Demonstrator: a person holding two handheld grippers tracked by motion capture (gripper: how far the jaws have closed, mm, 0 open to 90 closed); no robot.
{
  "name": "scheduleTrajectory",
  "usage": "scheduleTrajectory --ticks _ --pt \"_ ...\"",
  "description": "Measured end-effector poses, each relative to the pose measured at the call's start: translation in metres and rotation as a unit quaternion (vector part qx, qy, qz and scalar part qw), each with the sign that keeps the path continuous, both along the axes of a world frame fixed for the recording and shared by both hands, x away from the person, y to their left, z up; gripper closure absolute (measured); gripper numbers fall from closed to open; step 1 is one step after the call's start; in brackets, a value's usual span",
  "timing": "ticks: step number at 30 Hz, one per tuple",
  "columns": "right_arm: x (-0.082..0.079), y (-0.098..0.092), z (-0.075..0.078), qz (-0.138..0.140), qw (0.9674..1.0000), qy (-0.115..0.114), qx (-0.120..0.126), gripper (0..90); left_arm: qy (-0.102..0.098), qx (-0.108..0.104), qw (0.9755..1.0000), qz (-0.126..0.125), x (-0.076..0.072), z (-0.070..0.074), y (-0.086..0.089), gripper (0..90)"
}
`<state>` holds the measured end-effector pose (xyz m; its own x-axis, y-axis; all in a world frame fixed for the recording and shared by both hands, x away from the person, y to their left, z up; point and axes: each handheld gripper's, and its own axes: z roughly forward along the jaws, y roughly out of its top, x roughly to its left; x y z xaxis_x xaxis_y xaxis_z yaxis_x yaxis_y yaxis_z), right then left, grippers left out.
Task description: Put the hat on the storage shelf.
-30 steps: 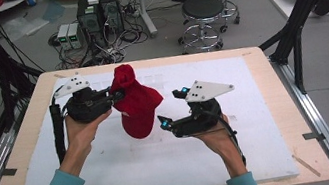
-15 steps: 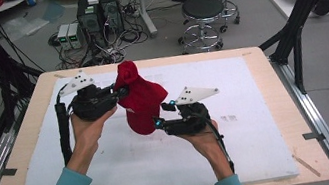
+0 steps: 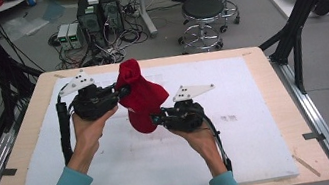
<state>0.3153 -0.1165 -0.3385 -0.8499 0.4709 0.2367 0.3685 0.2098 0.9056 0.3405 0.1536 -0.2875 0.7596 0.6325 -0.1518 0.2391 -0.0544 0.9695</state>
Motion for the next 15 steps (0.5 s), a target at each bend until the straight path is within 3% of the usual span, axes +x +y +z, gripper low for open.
scheduleTrajectory --ticks 2,10,12,15 --pt "0.0007 0.0002 -0.0001 0.015 0.9998 0.009 0.010 85.2 0.000 0.002 1.0000 -0.002 0.0006 -0.0003 0.0003 81.3" --pt "-0.0002 0.0014 0.0005 0.018 0.9998 -0.007 0.002 85.9 0.004 -0.003 0.9999 -0.010 0.0037 -0.0022 0.0018 76.9" --pt "-0.0011 0.0012 0.0008 0.016 0.9998 -0.008 -0.001 86.0 0.011 -0.014 0.9998 -0.009 0.0055 -0.0024 0.0033 61.2" --pt "-0.0011 0.0000 0.0008 0.013 0.9998 -0.011 -0.007 86.0 0.012 -0.012 0.9998 -0.007 0.0071 -0.0030 0.0055 35.9"
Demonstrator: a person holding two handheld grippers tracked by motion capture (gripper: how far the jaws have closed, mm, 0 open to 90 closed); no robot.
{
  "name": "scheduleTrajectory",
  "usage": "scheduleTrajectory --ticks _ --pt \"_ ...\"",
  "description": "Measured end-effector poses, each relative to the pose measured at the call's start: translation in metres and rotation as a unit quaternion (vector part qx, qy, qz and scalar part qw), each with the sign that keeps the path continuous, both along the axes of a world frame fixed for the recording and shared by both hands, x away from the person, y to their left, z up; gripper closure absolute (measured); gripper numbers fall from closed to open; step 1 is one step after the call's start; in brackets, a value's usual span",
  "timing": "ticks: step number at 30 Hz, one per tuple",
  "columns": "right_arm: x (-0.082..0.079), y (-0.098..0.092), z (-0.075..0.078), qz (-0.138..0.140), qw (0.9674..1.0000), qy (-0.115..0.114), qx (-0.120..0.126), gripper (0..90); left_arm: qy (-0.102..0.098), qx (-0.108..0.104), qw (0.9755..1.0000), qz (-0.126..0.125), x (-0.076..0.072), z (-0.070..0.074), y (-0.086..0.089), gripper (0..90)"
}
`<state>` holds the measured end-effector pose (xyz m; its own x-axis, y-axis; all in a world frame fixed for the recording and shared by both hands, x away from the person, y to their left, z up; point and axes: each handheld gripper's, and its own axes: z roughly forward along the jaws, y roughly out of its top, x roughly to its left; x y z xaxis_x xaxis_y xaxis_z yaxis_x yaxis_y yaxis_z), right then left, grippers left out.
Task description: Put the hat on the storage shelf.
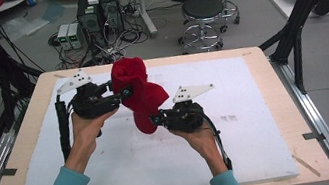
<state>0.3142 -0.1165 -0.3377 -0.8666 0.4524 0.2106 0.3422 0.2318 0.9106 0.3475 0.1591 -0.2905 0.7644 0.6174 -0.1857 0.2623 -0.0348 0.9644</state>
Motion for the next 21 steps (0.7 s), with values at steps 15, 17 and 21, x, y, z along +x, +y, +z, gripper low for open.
scheduleTrajectory --ticks 15,17,21 --pt "-0.001 0.001 0.002 0.000 0.9999 -0.013 0.002 86.1 -0.042 -0.028 0.9987 0.004 0.002 0.003 0.018 1.9" --pt "-0.001 0.000 0.003 -0.005 0.9999 -0.013 0.005 86.0 -0.043 -0.024 0.9988 -0.001 0.001 0.003 0.019 1.9" --pt "-0.001 -0.004 0.004 -0.011 0.9998 -0.015 0.009 86.1 -0.048 -0.016 0.9987 0.005 0.000 0.003 0.026 1.9"
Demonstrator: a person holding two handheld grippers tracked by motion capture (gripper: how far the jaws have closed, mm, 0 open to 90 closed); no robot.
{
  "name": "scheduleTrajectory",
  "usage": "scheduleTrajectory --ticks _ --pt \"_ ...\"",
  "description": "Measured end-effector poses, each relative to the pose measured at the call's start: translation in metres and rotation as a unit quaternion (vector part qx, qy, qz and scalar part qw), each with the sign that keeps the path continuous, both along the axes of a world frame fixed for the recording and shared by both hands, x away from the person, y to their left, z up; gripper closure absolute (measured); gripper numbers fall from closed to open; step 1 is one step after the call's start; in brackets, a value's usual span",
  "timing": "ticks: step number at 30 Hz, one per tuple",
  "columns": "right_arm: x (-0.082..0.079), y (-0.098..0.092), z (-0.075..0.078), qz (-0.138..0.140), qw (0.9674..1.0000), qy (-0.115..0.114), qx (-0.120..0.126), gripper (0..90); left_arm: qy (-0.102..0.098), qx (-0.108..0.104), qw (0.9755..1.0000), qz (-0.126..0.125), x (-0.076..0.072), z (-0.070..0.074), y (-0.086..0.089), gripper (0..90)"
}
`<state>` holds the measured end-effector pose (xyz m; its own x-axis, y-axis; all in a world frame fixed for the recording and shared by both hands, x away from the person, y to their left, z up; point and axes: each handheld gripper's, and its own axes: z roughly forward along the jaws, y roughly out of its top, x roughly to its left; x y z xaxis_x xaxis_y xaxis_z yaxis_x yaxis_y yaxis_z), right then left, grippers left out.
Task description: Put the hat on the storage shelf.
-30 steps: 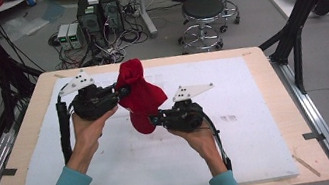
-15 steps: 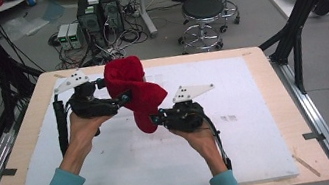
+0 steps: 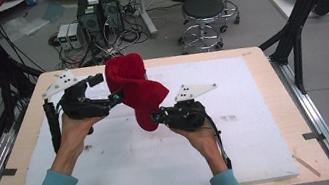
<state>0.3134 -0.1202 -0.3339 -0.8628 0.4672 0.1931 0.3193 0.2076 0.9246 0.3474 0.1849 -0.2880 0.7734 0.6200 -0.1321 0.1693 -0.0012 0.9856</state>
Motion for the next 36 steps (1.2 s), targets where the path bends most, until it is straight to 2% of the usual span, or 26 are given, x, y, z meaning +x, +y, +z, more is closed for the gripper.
scheduleTrajectory --ticks 4,10,14,17,20,23,25,29,34,36 --pt "0.001 -0.004 0.002 -0.012 0.9999 -0.006 0.007 86.1 -0.002 0.012 0.9999 0.010 -0.002 -0.004 0.009 1.9" --pt "0.004 -0.004 0.008 -0.052 0.9982 -0.025 0.012 86.0 -0.005 0.040 0.9988 0.028 -0.010 -0.021 0.028 1.9" --pt "0.011 -0.007 0.012 -0.078 0.9961 -0.035 0.026 86.1 -0.006 0.040 0.9980 0.049 -0.018 -0.037 0.048 1.9" --pt "0.017 -0.007 0.015 -0.097 0.9942 -0.044 0.015 86.0 0.002 0.037 0.9971 0.067 -0.022 -0.051 0.062 2.0" --pt "0.024 -0.008 0.018 -0.117 0.9915 -0.057 0.006 86.0 0.003 0.047 0.9958 0.079 -0.027 -0.064 0.072 2.0" --pt "0.034 -0.009 0.019 -0.137 0.9886 -0.062 0.009 86.0 -0.008 0.064 0.9935 0.094 -0.033 -0.075 0.078 2.0" --pt "0.040 -0.010 0.018 -0.147 0.9871 -0.061 0.016 86.0 -0.008 0.072 0.9917 0.107 -0.037 -0.083 0.081 2.0" --pt "0.055 -0.009 0.014 -0.157 0.9853 -0.067 0.004 86.0 -0.001 0.063 0.9903 0.124 -0.043 -0.100 0.085 2.0" --pt "0.071 -0.006 0.003 -0.174 0.9821 -0.073 0.000 86.0 0.002 0.062 0.9894 0.131 -0.047 -0.117 0.086 2.0" --pt "0.077 -0.006 -0.002 -0.179 0.9818 -0.065 -0.001 86.0 0.006 0.063 0.9892 0.132 -0.048 -0.122 0.087 2.0"
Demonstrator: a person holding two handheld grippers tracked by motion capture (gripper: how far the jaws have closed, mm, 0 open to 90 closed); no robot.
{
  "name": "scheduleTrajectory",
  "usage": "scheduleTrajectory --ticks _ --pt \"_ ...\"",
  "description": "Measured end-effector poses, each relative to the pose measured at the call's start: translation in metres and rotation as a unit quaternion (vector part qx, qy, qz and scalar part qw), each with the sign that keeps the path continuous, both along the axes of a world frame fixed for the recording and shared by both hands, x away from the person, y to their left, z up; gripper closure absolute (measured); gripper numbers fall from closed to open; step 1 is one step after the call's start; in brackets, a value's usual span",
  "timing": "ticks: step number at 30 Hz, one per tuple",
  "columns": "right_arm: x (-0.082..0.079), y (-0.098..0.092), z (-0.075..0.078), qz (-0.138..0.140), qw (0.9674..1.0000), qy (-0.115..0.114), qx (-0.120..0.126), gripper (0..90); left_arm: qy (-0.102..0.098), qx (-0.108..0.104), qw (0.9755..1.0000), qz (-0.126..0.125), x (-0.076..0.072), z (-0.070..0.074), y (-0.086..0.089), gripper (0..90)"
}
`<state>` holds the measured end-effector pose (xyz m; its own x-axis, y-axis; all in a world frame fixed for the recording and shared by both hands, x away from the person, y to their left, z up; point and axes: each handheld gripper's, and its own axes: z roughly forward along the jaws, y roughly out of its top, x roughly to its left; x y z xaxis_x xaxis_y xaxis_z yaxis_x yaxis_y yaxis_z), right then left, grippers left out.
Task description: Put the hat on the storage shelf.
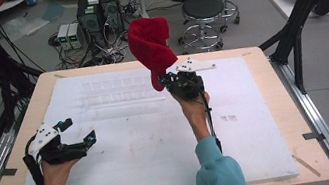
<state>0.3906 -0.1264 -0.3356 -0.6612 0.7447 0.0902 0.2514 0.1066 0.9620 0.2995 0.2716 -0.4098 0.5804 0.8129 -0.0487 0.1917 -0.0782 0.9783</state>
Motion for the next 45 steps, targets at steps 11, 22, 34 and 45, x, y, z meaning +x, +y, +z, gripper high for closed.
scheduleTrajectory --ticks 11,22,34,45 --pt "0.023 0.002 -0.022 -0.004 0.9998 0.020 0.003 86.0 0.000 -0.001 1.0000 0.006 -0.001 -0.015 0.001 2.0" --pt "0.034 0.005 -0.035 0.000 0.9995 0.031 -0.006 85.9 -0.003 -0.001 0.9999 0.012 -0.005 -0.025 -0.001 2.0" --pt "0.040 0.004 -0.046 0.010 0.9984 0.055 -0.007 85.8 0.000 -0.004 0.9998 0.019 -0.008 -0.032 0.002 2.0" --pt "0.035 0.005 -0.048 0.022 0.9968 0.067 -0.038 85.5 0.006 -0.001 0.9997 0.023 -0.010 -0.039 0.001 2.0"
